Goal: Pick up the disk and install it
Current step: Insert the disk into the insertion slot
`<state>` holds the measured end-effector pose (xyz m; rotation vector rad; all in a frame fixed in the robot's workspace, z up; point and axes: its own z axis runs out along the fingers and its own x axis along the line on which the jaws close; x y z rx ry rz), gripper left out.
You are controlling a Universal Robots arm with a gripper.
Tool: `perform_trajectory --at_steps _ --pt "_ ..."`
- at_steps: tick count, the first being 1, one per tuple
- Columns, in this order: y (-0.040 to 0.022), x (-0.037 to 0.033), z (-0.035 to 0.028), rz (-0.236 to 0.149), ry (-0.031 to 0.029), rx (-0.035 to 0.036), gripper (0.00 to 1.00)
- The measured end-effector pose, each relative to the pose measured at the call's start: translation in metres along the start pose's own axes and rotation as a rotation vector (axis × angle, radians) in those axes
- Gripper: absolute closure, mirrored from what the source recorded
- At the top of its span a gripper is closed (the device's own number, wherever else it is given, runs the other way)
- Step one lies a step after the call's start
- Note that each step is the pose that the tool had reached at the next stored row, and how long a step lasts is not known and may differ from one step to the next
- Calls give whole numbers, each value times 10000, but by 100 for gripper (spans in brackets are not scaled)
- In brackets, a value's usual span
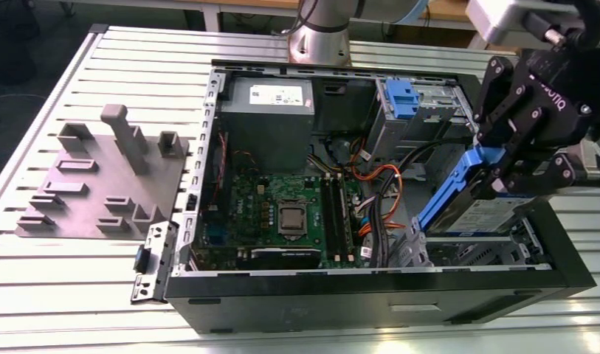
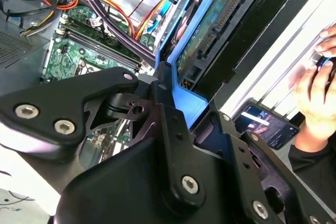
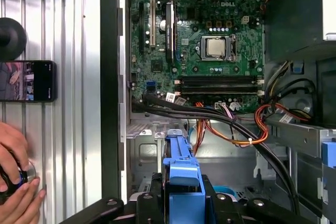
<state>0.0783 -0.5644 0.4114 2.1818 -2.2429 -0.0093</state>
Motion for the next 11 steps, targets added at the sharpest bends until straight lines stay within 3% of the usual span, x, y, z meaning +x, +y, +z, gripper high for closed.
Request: perform_trajectory --at_steps 11 --pt "-2 -1 175 0 2 1 64"
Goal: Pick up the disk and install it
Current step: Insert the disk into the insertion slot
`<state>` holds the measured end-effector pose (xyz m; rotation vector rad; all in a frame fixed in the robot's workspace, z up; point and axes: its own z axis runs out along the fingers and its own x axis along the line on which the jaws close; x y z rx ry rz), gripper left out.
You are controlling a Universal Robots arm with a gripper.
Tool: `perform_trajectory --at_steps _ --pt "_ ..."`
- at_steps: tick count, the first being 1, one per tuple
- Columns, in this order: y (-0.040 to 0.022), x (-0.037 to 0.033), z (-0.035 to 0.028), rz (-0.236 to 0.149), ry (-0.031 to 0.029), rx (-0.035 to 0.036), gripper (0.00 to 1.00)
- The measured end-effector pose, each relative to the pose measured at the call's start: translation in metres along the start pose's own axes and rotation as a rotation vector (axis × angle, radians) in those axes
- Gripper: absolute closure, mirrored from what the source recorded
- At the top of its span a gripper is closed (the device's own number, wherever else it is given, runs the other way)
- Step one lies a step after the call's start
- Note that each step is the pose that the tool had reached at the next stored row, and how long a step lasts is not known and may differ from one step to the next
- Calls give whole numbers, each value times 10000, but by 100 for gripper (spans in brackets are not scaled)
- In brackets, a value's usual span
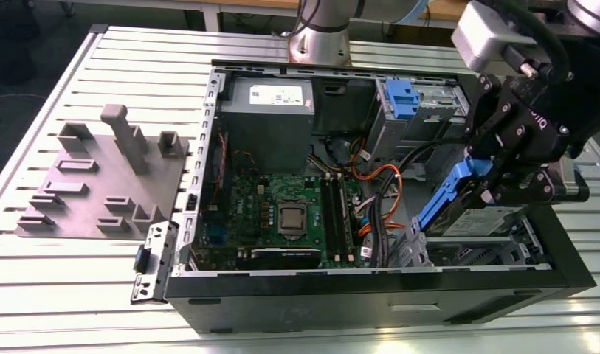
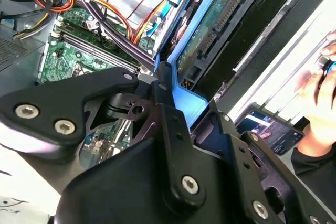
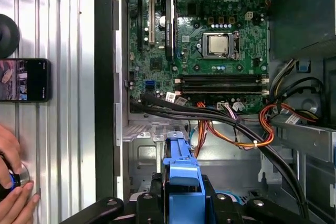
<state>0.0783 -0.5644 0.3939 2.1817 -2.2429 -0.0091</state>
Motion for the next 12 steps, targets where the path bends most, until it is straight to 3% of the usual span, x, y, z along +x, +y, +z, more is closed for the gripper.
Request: perform_trajectory --at_steps 12 --pt "-2 1 145 0 0 3 64"
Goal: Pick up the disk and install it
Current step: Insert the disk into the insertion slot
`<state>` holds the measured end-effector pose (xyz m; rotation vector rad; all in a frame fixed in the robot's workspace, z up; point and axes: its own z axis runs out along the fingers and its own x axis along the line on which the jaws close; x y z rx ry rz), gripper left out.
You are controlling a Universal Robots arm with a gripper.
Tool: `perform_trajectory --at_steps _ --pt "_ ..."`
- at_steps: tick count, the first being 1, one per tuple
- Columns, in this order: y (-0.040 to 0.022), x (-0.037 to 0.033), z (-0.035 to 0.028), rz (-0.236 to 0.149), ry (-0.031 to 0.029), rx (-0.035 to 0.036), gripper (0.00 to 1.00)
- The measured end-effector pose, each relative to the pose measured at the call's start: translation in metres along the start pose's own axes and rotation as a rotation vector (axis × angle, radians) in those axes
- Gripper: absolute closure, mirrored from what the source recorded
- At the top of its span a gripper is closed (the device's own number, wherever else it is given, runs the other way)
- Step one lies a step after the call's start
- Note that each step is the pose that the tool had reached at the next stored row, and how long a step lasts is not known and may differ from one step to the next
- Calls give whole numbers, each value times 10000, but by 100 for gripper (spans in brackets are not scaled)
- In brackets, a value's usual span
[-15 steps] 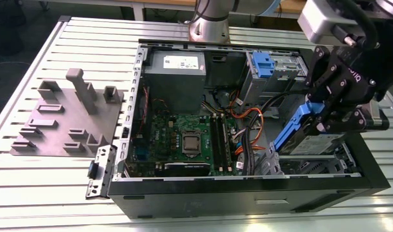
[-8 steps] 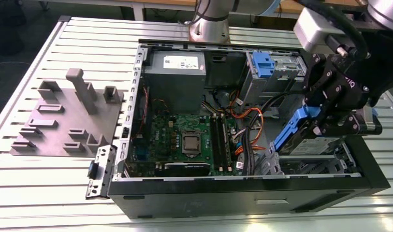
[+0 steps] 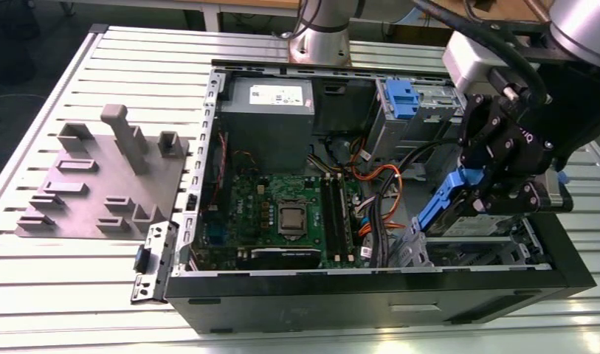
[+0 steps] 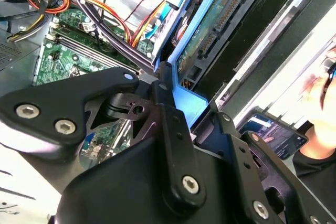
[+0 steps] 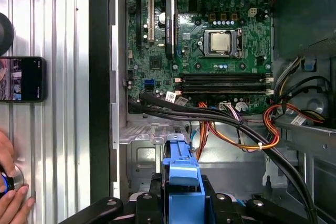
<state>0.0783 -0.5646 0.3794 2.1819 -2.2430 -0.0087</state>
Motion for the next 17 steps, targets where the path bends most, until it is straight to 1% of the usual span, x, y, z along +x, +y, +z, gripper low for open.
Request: perform_trajectory --at_steps 4,8,9,10,13,14,15,17 --pt "-1 1 42 0 -1 1 64" --pt "-1 2 54 0 1 4 64" --pt "-1 2 54 0 3 5 62" --pt "-1 2 54 0 2 4 56" --pt "-1 2 57 1 -2 4 56" --pt "0 2 57 1 0 4 50" --pt "-1 2 59 0 0 4 50" --pt "-1 2 83 0 -4 5 50"
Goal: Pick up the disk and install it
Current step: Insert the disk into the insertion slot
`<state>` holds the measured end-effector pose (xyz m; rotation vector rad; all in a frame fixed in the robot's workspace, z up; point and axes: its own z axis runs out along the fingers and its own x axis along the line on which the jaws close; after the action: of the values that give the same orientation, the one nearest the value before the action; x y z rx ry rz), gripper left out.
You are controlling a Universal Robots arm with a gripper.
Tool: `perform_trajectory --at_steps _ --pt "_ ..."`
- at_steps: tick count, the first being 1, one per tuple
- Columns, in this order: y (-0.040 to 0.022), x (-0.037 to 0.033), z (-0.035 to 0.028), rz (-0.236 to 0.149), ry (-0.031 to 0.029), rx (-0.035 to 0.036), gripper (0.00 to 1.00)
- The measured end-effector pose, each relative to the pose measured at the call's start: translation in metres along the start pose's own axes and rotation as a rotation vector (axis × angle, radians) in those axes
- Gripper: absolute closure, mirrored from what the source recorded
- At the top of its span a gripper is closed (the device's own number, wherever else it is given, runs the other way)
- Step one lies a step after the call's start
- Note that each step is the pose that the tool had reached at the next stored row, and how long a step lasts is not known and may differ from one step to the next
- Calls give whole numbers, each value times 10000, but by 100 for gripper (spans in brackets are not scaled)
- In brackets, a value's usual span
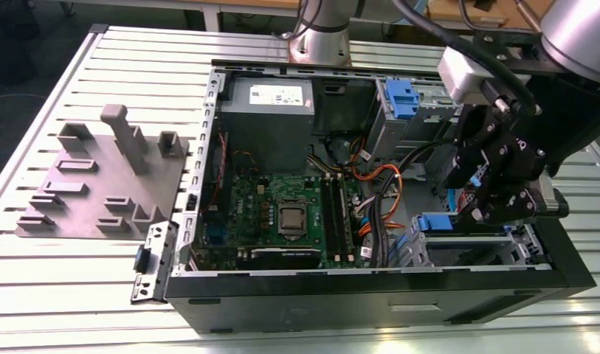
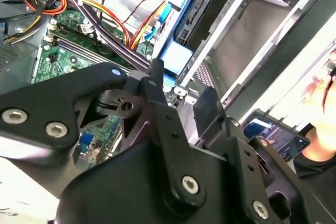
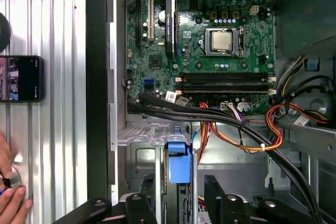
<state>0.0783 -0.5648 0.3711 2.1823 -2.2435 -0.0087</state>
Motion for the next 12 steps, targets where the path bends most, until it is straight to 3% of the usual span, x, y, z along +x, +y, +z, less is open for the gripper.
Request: perform_trajectory --at_steps 4,6,10,12 --pt "-1 -1 71 0 3 0 51" --pt "-2 0 106 -1 4 9 64" --pt "-2 2 163 -32 3 28 75" --pt "-2 2 169 -54 6 48 87"
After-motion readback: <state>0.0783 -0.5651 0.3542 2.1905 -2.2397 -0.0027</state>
